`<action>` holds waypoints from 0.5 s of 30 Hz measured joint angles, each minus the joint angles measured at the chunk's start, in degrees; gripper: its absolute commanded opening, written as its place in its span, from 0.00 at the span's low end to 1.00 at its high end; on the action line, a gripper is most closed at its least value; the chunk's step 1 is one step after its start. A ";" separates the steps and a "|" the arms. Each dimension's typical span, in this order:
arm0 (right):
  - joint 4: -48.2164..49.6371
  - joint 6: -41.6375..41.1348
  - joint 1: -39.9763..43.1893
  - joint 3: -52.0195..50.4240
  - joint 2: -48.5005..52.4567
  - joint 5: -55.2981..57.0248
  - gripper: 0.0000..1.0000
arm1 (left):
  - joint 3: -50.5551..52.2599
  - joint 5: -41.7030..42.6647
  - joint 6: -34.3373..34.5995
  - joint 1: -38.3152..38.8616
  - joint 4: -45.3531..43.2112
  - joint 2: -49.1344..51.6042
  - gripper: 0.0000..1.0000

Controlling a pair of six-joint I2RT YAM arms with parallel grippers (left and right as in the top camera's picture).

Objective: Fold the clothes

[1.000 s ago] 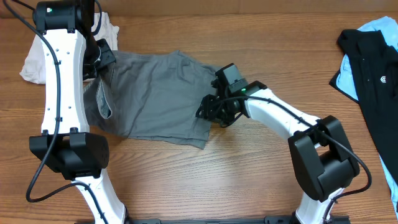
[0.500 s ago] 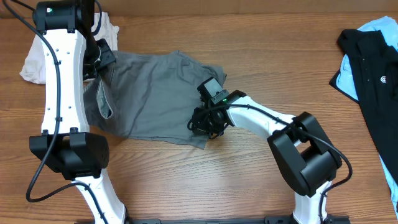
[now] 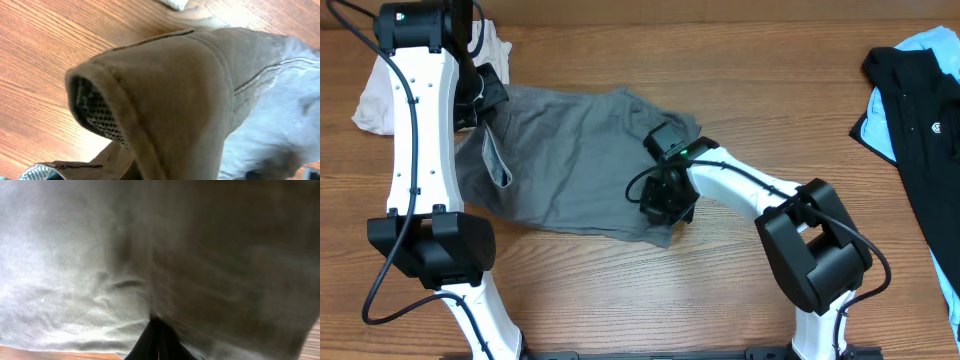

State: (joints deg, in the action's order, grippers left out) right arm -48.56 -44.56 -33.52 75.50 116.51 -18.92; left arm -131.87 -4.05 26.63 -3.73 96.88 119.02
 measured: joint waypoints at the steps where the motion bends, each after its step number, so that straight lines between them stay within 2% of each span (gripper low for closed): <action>1: -0.76 0.52 0.72 0.22 0.00 0.11 0.04 | 0.55 -0.02 0.00 -0.02 0.00 0.00 0.04; 7: -3.56 6.73 9.18 1.57 0.24 2.49 0.04 | 10.99 -2.47 0.31 -0.02 -0.26 0.02 0.04; 15: -3.61 9.25 8.92 1.90 0.26 4.42 0.04 | 14.43 -3.10 0.48 -0.02 -0.28 0.02 0.04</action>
State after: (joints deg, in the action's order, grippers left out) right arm -52.16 -35.31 -24.60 77.41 116.77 -14.50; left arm -117.45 -7.16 27.11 -3.75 96.60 119.04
